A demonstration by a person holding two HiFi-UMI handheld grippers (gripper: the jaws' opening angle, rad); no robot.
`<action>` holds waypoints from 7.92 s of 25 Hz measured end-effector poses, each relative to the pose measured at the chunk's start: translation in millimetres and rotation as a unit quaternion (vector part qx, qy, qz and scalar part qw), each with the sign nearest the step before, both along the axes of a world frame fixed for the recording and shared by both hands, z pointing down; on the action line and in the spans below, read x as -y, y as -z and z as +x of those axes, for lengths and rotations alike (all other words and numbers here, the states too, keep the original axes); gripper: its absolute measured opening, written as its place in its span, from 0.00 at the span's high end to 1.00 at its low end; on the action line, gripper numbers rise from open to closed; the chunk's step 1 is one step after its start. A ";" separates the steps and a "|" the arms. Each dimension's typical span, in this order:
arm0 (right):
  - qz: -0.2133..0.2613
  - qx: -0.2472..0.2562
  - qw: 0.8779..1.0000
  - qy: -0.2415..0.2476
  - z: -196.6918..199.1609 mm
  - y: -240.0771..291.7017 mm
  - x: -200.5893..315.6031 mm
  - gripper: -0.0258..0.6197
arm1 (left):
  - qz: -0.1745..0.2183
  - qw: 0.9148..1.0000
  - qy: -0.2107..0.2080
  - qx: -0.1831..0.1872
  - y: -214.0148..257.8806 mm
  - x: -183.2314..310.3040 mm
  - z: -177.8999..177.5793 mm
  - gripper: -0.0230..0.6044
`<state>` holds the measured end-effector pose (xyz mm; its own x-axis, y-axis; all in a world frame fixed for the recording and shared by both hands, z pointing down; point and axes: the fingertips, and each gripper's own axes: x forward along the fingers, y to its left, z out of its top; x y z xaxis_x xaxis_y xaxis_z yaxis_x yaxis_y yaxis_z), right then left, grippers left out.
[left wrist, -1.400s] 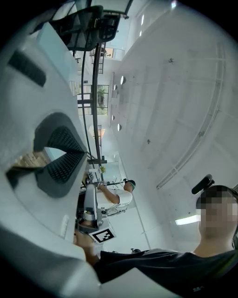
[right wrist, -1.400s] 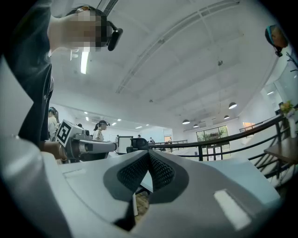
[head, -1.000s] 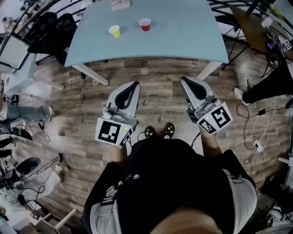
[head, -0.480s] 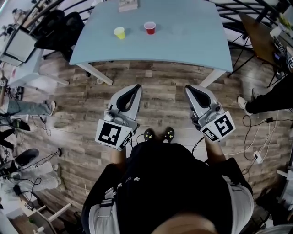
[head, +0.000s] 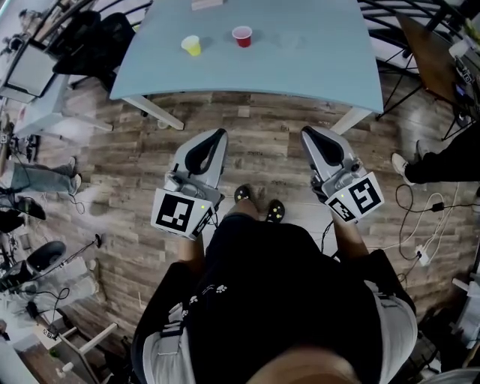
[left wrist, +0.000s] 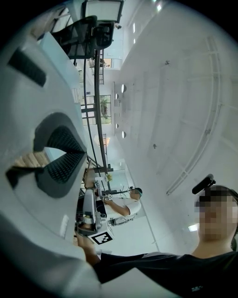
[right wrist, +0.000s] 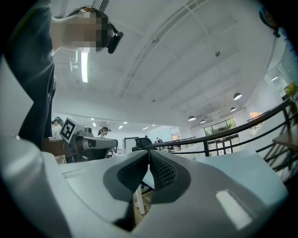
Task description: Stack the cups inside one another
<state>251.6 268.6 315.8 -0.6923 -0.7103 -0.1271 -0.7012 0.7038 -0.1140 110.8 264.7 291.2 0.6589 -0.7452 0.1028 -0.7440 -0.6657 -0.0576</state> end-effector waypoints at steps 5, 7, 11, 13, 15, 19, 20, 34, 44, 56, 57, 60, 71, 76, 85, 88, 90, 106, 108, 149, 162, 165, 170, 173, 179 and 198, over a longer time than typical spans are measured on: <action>0.001 -0.006 1.000 -0.004 1.0 -1.2 19.3 0.95 | 0.008 1.000 0.016 -0.014 -1.1 19.8 -12.9 0.98; -0.001 -0.006 1.000 -0.012 -1.5 -2.3 30.6 0.94 | 0.009 1.000 0.016 -0.016 -3.1 30.0 -19.5 0.98; 0.003 -0.012 1.000 -0.028 -12.9 -4.2 57.4 0.94 | 0.014 1.000 0.004 -0.023 -6.6 59.6 -30.0 0.98; 0.004 -0.015 0.999 -0.036 -23.9 -5.2 74.0 0.94 | 0.017 0.999 -0.004 -0.027 -8.2 77.8 -39.1 0.98; 0.004 -0.016 0.999 -0.044 -37.9 -5.5 94.1 0.94 | 0.018 0.999 -0.017 -0.029 -11.0 98.6 -51.9 0.98; 0.002 -0.023 0.998 -0.059 -66.5 -6.6 137.6 0.93 | 0.017 0.999 -0.029 -0.039 -11.3 142.6 -85.2 0.98; 0.000 -0.023 0.998 -0.063 -72.4 -7.8 147.9 0.93 | 0.018 0.999 -0.026 -0.035 -13.0 153.4 -94.0 0.98; -0.025 -0.048 0.990 -0.132 -139.8 -28.9 281.6 0.87 | -0.002 0.997 -0.063 -0.034 -29.7 292.8 -167.9 0.98; -0.047 -0.066 0.975 -0.207 -157.2 -53.3 350.6 0.78 | -0.012 0.996 -0.083 -0.022 -38.6 350.3 -218.0 0.98; -0.090 -0.104 0.963 -0.231 -158.4 -90.5 412.9 0.60 | -0.022 0.998 -0.040 -0.049 -35.7 387.8 -249.9 0.98; -0.093 -0.109 0.963 -0.230 -157.4 -94.3 419.0 0.59 | -0.017 0.998 -0.033 -0.054 -31.6 388.8 -251.6 0.98; -0.102 -0.119 0.961 -0.229 -149.9 -103.5 438.6 0.56 | -0.011 0.998 -0.015 -0.060 -23.6 390.8 -253.4 0.98; -0.153 -0.156 0.953 -0.210 -130.8 -163.1 491.4 0.47 | -0.028 0.997 0.070 -0.013 -28.7 398.7 -257.5 0.98; -0.173 -0.174 0.949 -0.199 -128.4 -189.1 507.5 0.41 | -0.027 0.995 0.095 0.002 -29.2 398.8 -260.0 0.98; -0.198 -0.189 0.944 -0.184 -126.6 -220.1 529.6 0.38 | -0.039 0.990 0.132 0.016 -39.9 392.8 -268.1 0.98; -0.204 -0.190 0.943 -0.182 -127.1 -225.0 532.8 0.38 | -0.037 0.989 0.140 0.017 -40.3 391.0 -272.5 0.98; -0.209 -0.192 0.942 -0.179 -127.0 -229.6 532.8 0.38 | -0.038 0.988 0.146 0.013 -40.5 390.6 -274.8 0.98; -0.191 -0.184 0.950 -0.164 -141.7 -212.1 530.1 0.41 | -0.040 0.987 0.157 0.003 -45.1 390.1 -291.4 0.98; -0.184 -0.179 0.954 -0.157 -149.2 -202.9 529.1 0.41 | -0.041 0.987 0.158 -0.001 -45.9 390.5 -294.8 0.98; -0.113 -0.192 0.973 0.062 -336.8 -163.8 535.8 0.42 | -0.033 0.962 0.268 -0.033 -37.3 358.0 -369.9 0.98; -0.130 -0.241 0.958 0.082 -345.0 -198.3 538.6 0.41 | -0.037 0.960 0.276 -0.016 -41.0 364.2 -374.9 0.98; -0.132 -0.248 0.956 0.082 -344.9 -203.0 537.4 0.41 | -0.037 0.960 0.277 -0.015 -40.9 363.4 -374.7 0.98; -0.141 -0.259 0.952 0.081 -343.5 -211.9 535.8 0.41 | -0.038 0.959 0.280 -0.013 -41.1 362.5 -375.7 0.98; -0.148 -0.264 0.950 0.079 -343.2 -217.2 535.9 0.41 | -0.038 0.959 0.281 -0.013 -41.2 363.9 -376.1 0.98; -0.149 -0.263 0.950 0.078 -342.3 -218.5 534.0 0.39 | -0.044 0.959 0.279 -0.011 -44.7 362.0 -376.6 0.98; -0.072 -0.114 0.991 0.018 -315.5 -126.6 523.3 0.70 | -0.044 0.975 0.219 -0.006 -47.9 378.1 -354.5 0.98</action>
<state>-63.9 -254.8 442.3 -0.7162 -0.6843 0.1369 -0.6953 0.7164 -0.0569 -243.6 -113.4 339.1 0.2805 -0.9440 0.1735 -0.9584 -0.2855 -0.0043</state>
